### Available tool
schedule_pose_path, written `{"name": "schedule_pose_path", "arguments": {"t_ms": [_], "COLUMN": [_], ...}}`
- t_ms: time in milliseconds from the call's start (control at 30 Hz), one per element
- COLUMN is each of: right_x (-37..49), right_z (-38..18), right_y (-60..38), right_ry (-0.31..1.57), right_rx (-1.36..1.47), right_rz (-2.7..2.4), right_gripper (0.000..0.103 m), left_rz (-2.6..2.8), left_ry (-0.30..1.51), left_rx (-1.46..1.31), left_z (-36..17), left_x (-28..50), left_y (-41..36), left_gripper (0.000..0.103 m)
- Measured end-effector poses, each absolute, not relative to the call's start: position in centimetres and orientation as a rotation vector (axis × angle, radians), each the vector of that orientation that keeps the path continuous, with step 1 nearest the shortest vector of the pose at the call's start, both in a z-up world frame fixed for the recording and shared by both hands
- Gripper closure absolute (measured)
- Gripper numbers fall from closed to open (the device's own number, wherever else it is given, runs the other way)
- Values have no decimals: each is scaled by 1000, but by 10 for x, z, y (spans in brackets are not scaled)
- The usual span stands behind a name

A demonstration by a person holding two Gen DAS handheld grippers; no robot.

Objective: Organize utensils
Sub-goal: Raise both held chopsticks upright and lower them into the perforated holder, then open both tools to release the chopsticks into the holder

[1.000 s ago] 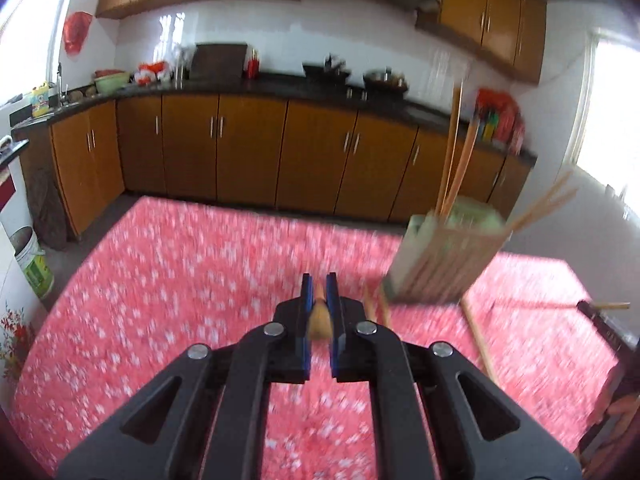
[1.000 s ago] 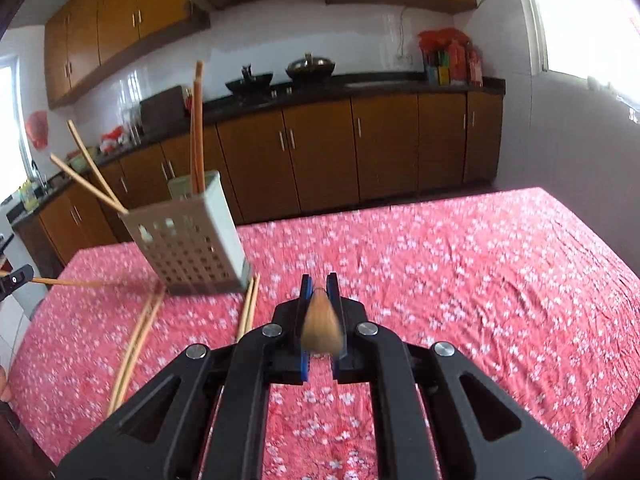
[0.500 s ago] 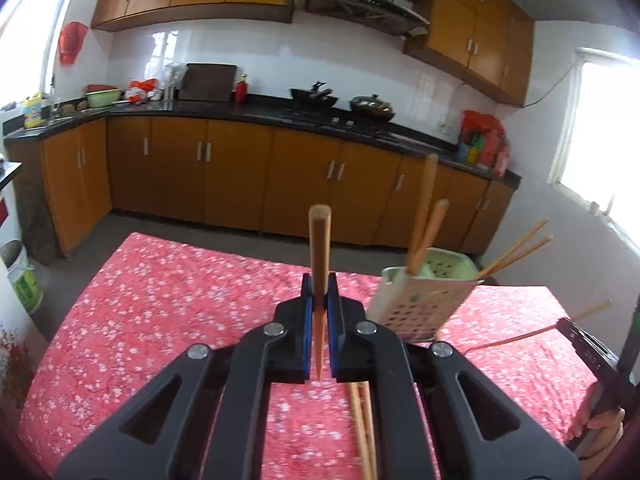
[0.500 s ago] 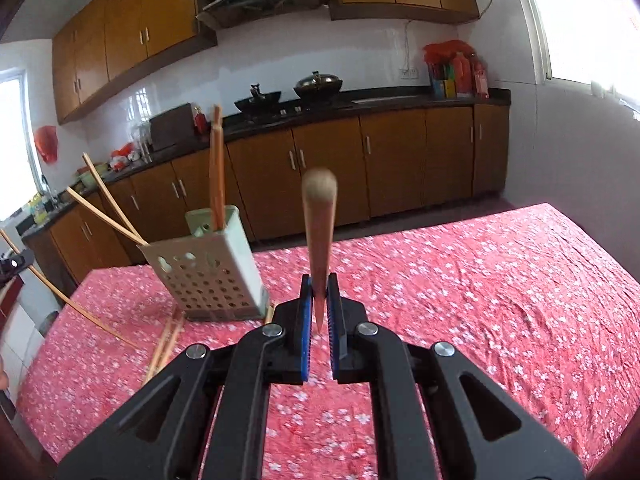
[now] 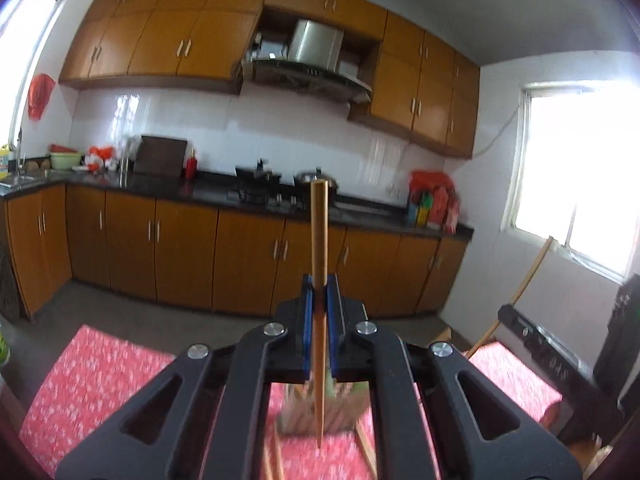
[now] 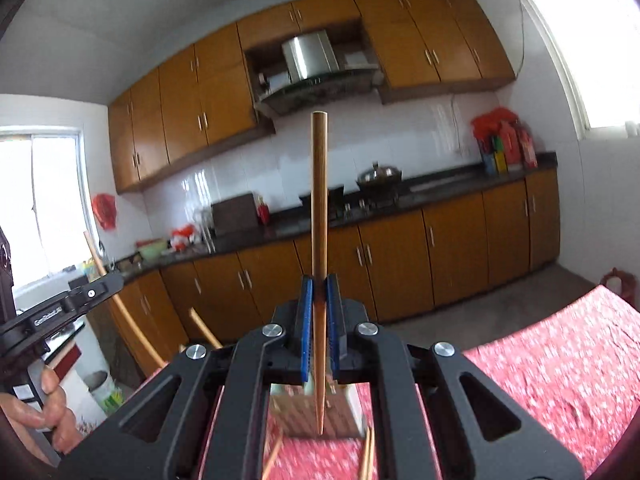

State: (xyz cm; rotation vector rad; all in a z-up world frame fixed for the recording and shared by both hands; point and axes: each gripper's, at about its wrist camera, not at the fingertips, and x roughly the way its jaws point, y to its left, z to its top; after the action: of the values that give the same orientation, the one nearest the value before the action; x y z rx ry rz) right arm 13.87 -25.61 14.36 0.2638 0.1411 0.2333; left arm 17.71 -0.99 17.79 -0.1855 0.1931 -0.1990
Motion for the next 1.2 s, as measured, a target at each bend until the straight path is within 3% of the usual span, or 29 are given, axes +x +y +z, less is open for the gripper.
{"name": "schedule_pose_path", "arguments": {"t_ms": [300,600,700,733,767,1033,1200], "right_x": [196,217,214,213,210,176,148], "right_z": [130,95,97,99,102,125,109], "right_y": [-236,-230,-235,-237,-239,-257,-277], "right_ry": [93,190,202,200,191,171,236], "right_rx": [246,255,267,269,272,263,244], "right_rz": [171,185,199,197,199,171,107], "right_gripper": [95,94,81,67,63,62,59], "left_rz": [-120,-120,-116,-111,-104,-58,2], "left_ry": [96,206,218,214,206,189,243], "left_rx": [-210,-234,-244,-240,-230,-210,-167], "left_z": [183,133,132,133,136,158,134], "left_x": [236,279,276,273,269,223,178], "left_y": [-24,-26,-21,-19,-18,4,34], "left_gripper": [95,93,84,82,79,67,60]}}
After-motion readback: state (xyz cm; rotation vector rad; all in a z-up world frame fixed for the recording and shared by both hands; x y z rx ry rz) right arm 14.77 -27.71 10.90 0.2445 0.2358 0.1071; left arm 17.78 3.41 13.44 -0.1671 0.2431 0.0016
